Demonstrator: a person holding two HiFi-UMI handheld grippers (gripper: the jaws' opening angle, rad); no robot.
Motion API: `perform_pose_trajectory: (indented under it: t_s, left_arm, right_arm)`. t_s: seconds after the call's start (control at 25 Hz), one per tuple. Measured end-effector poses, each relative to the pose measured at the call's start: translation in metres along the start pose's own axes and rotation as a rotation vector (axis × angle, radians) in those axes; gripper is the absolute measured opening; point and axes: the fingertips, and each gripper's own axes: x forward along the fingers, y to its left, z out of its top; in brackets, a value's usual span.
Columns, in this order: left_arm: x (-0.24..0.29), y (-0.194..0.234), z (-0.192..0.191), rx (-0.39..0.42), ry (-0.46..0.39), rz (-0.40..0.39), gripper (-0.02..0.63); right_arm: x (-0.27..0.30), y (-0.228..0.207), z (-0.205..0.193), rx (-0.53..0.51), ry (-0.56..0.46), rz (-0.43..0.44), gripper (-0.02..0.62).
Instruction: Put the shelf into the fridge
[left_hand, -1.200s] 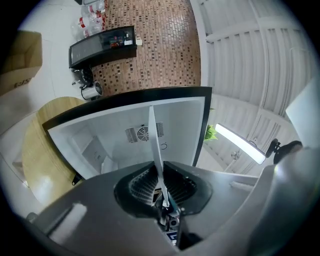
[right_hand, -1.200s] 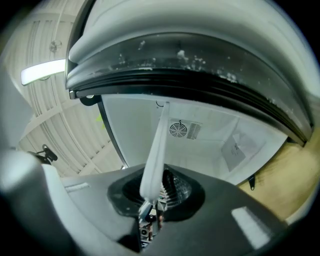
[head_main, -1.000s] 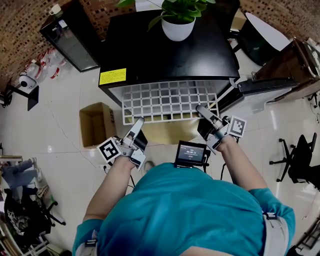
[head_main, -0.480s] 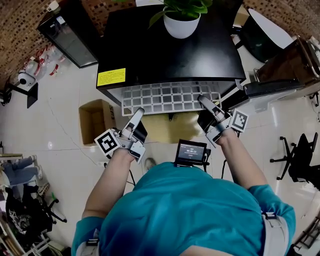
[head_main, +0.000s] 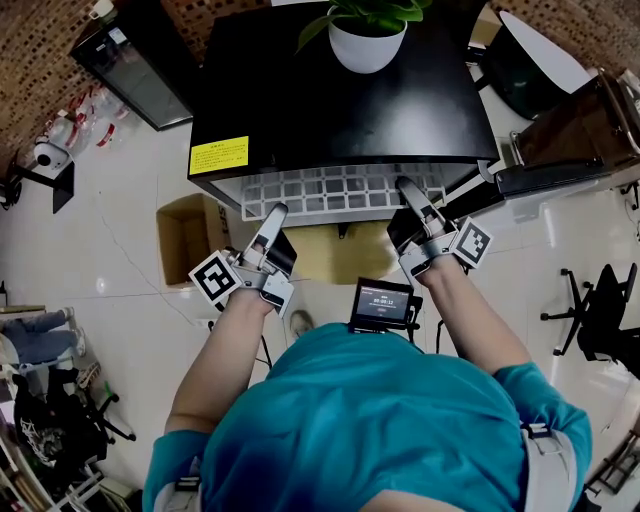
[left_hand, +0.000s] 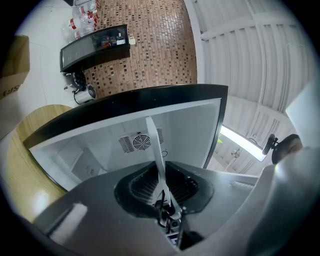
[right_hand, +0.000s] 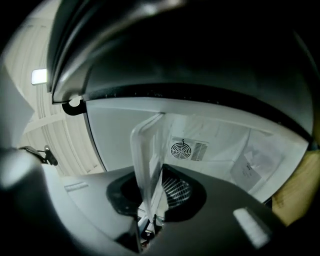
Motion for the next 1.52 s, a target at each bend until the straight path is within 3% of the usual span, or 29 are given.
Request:
perform_pose_trajectory:
  t_s: [0.4, 1.0, 1.28, 1.52]
  left_arm:
    - [0.034, 0.01, 0.039, -0.07, -0.039, -0.006, 0.049]
    - [0.057, -0.01, 0.05, -0.099, -0.093, -0.046, 0.055]
    - [0.1, 0.021, 0.096, -0.141, -0.102, -0.024, 0.06]
    - [0.108, 0.022, 0.101, -0.173, -0.117, -0.028, 0.06]
  right_arm:
    - [0.044, 0.007, 0.019, -0.008, 0.006, -0.008, 0.064]
    - [0.056, 0.043, 0.028, -0.014, -0.058, 0.081, 0.066]
    - [0.112, 0.019, 0.062, -0.006, -0.105, 0.017, 0.066]
    - [0.121, 0.02, 0.067, 0.018, -0.12, 0.013, 0.066]
